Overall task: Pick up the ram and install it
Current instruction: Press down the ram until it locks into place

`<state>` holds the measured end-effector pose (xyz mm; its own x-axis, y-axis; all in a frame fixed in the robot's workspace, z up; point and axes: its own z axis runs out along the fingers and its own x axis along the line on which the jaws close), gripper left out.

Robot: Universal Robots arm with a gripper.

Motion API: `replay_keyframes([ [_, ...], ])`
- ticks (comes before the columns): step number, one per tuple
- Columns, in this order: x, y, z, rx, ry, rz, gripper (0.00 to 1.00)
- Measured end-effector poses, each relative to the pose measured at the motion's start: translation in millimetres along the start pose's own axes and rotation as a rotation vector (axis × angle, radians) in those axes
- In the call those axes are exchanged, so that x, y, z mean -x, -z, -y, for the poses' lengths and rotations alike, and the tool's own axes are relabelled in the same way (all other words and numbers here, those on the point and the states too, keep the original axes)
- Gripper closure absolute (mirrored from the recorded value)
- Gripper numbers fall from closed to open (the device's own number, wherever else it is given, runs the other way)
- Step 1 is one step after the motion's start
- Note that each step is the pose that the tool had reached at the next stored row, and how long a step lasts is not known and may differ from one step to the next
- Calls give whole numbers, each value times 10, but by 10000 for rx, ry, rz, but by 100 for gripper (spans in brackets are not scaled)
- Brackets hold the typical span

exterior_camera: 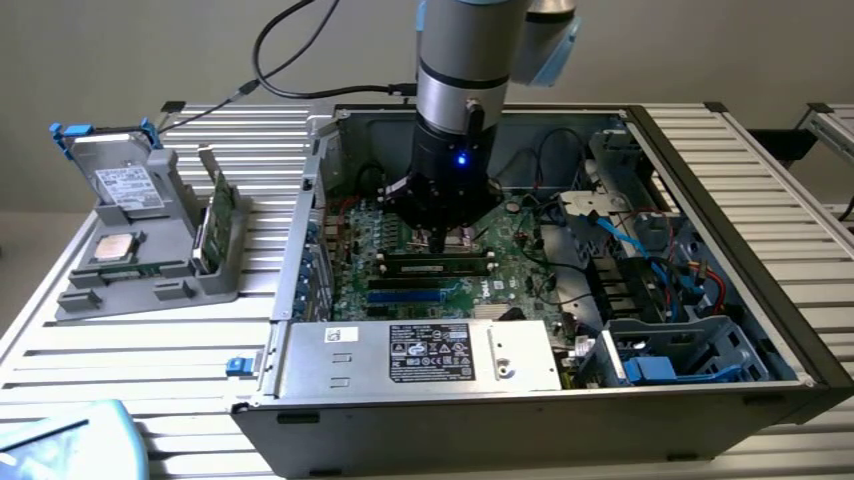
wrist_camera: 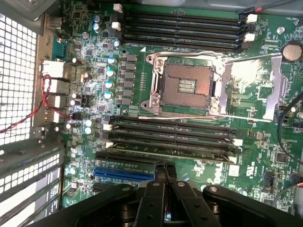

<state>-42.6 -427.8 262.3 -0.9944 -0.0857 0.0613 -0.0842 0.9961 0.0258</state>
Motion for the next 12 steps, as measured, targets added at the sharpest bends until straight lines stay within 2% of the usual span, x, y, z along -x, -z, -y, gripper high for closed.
replay_keyframes([
  [5, -7, 15, 68, 1, -60, 2, 89],
  [12, -7, 15, 75, 10, -61, -3, 89],
])
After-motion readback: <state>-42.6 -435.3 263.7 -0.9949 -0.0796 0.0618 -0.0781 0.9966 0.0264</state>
